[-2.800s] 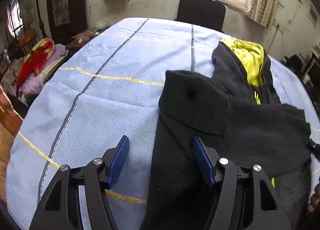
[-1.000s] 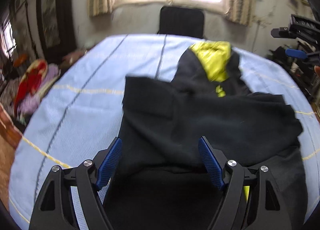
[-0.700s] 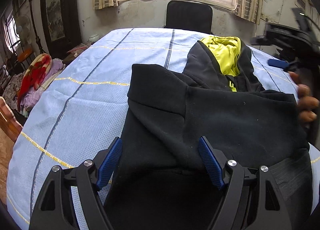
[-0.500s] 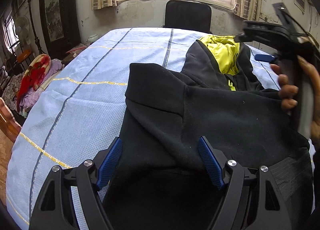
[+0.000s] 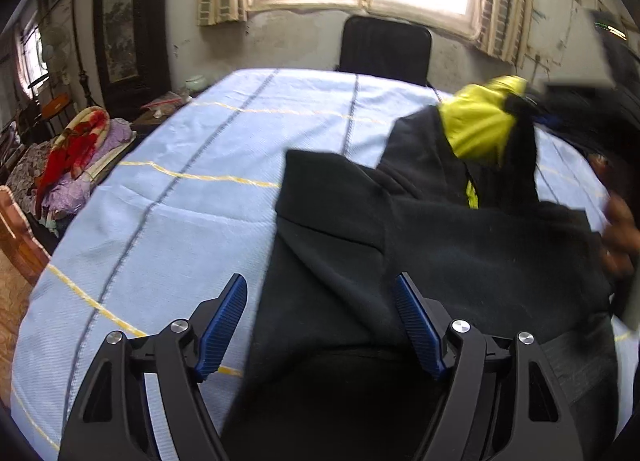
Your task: Fold large clothes
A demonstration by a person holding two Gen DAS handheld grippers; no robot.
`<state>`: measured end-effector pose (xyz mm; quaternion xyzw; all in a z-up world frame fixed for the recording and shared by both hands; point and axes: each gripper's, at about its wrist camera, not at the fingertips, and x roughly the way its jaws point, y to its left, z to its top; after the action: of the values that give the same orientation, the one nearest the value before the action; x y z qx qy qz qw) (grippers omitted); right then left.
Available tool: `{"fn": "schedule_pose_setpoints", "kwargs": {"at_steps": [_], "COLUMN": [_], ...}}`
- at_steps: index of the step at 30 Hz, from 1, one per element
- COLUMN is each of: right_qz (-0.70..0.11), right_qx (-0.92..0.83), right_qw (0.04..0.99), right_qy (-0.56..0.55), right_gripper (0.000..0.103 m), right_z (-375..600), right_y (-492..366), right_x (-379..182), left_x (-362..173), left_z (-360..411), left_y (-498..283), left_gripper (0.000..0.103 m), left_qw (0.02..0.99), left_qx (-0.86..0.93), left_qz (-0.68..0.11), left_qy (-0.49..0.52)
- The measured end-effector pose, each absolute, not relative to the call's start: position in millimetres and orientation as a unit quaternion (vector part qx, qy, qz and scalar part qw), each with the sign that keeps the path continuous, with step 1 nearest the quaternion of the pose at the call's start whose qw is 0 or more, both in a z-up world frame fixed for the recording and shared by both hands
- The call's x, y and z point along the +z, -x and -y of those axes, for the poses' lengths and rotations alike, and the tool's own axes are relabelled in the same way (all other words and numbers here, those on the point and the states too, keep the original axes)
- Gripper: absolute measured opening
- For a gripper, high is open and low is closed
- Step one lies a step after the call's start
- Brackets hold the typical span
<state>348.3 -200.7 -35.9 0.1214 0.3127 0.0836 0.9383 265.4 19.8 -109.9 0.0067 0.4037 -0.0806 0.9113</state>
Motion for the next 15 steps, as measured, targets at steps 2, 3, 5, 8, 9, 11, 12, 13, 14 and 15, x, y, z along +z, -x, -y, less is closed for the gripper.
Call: {"fn": "schedule_pose_setpoints", "kwargs": {"at_steps": [2,3,5,8,9,11,12,13,14,15], "right_qz": [-0.313,-0.322,-0.365,-0.43,-0.434,-0.427,-0.415,-0.391,-0.375,-0.359], "right_qx": [0.118,0.133,0.156,0.175,0.175,0.178,0.177,0.17,0.154,0.132], "right_qw": [0.94,0.937,0.916,0.882,0.882,0.887,0.891,0.9,0.907,0.915], "right_qy": [-0.064,-0.031,0.06,0.077,0.057,-0.014,-0.049,-0.089,-0.109,-0.126], "right_gripper": [0.015,0.015,0.015,0.015,0.016,0.035,0.042,0.059,0.074,0.082], "right_z": [180,169,144,143,150,174,187,203,214,225], "right_y": [-309,-293,-260,-232,-225,-213,-210,-205,-203,-203], "right_x": [-34,-39,-63,-97,-99,-90,-83,-72,-65,-58], "left_x": [-102,-99,-93,-90,-89,-88,-87,-87,-86,-85], "left_z": [-29,-31,-38,-48,-50,-55,-58,-60,-61,-61], "left_y": [-264,-264,-263,-257,-255,-247,-243,-241,-238,-236], "left_gripper": [0.076,0.076,0.076,0.076,0.076,0.076,0.076,0.076,0.076,0.076], "left_qw": [0.915,0.917,0.92,0.921,0.921,0.921,0.921,0.921,0.921,0.922], "left_qx": [-0.076,-0.073,-0.065,-0.055,-0.055,-0.053,-0.053,-0.054,-0.053,-0.053], "left_qz": [-0.395,-0.392,-0.386,-0.385,-0.385,-0.385,-0.386,-0.386,-0.386,-0.384], "left_qy": [0.005,0.007,0.011,0.011,0.011,0.008,0.008,0.008,0.008,0.008]}}
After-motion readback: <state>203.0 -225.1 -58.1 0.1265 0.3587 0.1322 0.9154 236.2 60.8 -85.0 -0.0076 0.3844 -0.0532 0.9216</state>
